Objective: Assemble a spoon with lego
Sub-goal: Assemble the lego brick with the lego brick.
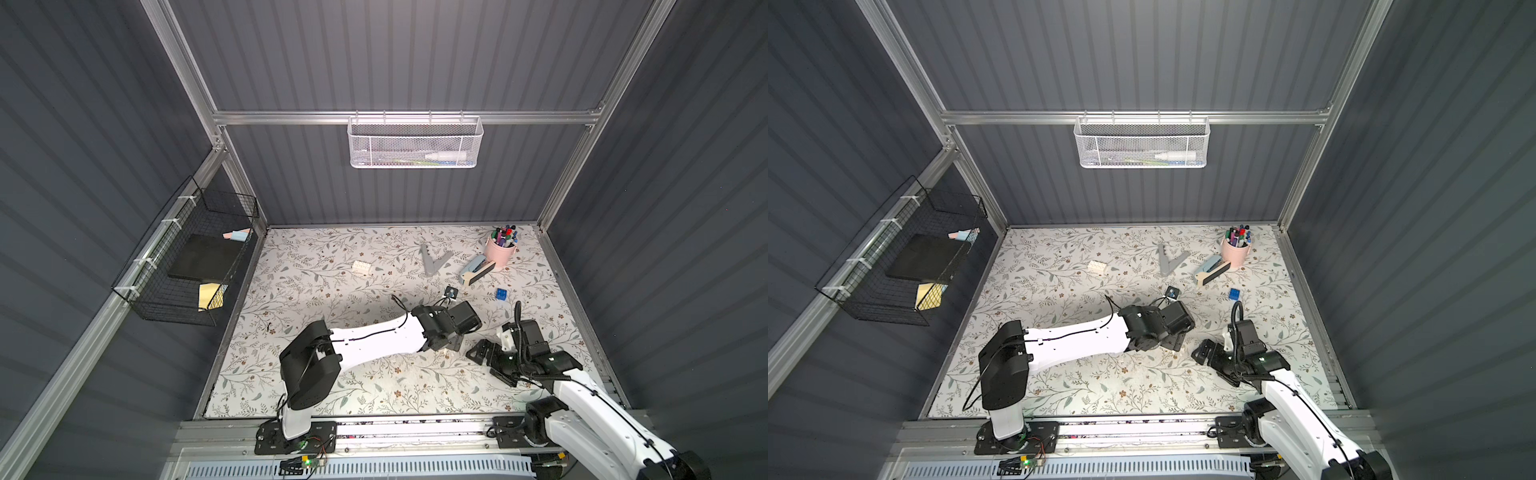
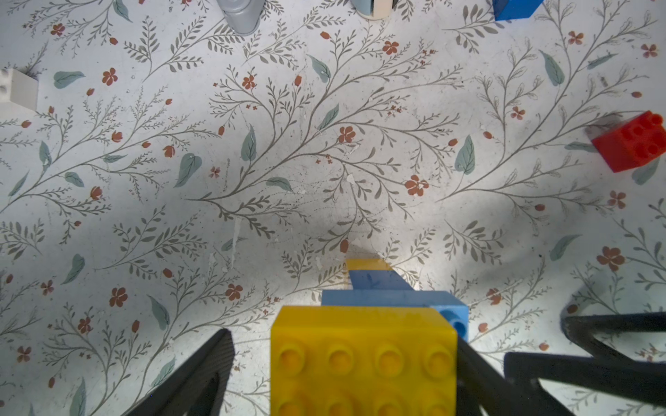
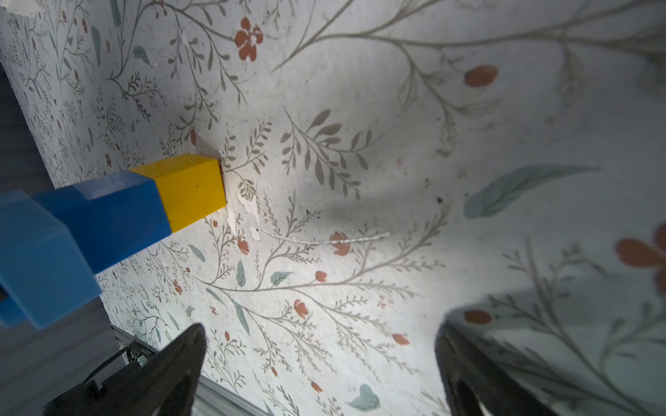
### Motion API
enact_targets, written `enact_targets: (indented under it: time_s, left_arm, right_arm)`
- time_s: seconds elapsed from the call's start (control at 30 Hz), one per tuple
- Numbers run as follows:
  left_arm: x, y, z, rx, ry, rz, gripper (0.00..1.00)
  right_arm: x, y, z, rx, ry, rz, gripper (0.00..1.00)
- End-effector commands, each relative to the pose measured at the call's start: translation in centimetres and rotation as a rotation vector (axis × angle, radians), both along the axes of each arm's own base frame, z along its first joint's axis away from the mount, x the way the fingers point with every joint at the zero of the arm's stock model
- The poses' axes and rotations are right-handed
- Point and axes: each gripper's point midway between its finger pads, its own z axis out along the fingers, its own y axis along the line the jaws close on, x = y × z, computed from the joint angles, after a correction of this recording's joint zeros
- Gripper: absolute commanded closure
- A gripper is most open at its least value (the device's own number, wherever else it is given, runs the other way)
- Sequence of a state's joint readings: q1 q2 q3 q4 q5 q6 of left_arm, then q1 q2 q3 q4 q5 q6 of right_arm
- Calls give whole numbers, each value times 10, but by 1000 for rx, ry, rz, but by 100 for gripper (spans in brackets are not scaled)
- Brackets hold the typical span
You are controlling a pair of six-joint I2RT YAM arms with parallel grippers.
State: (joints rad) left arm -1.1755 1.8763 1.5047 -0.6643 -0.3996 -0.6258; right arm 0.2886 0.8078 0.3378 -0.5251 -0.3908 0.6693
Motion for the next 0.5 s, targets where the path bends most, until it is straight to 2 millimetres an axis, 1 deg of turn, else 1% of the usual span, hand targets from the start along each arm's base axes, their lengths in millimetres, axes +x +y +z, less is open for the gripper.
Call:
enact_targets:
  time_s: [0.0, 0.2, 0.47]
  left_arm:
    - [0, 18, -4, 93, 13, -14, 9]
    - [5, 16, 4, 87, -3, -16, 8]
    - [12, 9, 12, 79, -23, -31, 7]
  right_arm:
    - [-5, -3, -6, -12, 26, -13, 1]
    - [-5, -3, -6, -14, 23, -14, 1]
    - [-5, -3, -6, -14, 25, -14, 1]
